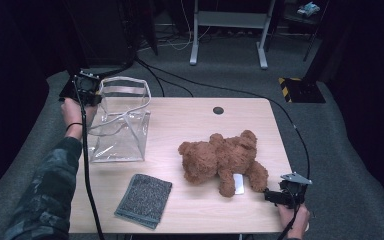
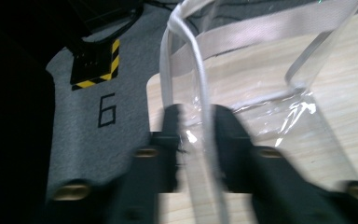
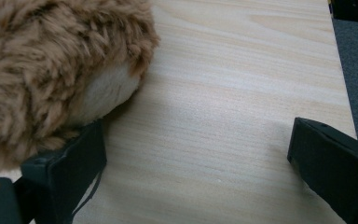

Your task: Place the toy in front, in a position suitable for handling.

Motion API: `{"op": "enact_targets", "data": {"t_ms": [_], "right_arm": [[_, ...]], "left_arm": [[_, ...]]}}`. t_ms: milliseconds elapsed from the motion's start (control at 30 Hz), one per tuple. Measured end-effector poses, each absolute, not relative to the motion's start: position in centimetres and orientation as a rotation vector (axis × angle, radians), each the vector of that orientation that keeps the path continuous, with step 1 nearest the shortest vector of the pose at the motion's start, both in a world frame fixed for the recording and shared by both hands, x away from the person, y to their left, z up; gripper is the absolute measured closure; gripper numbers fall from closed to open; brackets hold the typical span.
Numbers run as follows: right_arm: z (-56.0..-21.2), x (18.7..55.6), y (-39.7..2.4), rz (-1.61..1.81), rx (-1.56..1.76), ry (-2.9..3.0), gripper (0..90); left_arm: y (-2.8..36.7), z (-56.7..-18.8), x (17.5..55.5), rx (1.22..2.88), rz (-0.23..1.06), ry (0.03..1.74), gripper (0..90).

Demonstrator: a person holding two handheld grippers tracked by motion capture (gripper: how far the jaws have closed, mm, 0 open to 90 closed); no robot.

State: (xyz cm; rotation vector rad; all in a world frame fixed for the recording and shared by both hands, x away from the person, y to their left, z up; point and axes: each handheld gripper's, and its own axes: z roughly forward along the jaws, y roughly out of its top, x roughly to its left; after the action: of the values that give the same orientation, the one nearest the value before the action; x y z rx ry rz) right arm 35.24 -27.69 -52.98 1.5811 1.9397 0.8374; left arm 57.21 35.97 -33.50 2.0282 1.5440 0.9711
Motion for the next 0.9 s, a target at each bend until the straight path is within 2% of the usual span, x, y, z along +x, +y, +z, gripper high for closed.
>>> {"op": "enact_targets", "data": {"t_ms": [100, 233, 433, 667, 900], "right_arm": [[-53.0, 35.2, -27.7, 0.837, 1.582, 1.939, 3.5], [-53.0, 35.2, -27.7, 0.836, 1.583, 1.939, 3.5], [-53.0, 35.2, -27.7, 0.836, 1.584, 1.937, 3.5], [-53.0, 35.2, -27.7, 0.836, 1.584, 1.938, 3.5], [-53.0, 35.2, -27.7, 0.835, 1.585, 1.937, 3.5]], "left_arm": [[34.8, -31.9, 55.6, 1.957, 0.989, 1.488, 32.7], [33.9, -30.9, 54.2, 1.903, 0.984, 1.444, 26.7], [31.8, -30.0, 50.9, 1.866, 0.9, 1.344, 15.7], [29.9, -30.5, 47.8, 1.838, 0.873, 1.266, 13.4], [27.6, -32.5, 44.0, 1.895, 0.879, 1.16, 14.5]]}}
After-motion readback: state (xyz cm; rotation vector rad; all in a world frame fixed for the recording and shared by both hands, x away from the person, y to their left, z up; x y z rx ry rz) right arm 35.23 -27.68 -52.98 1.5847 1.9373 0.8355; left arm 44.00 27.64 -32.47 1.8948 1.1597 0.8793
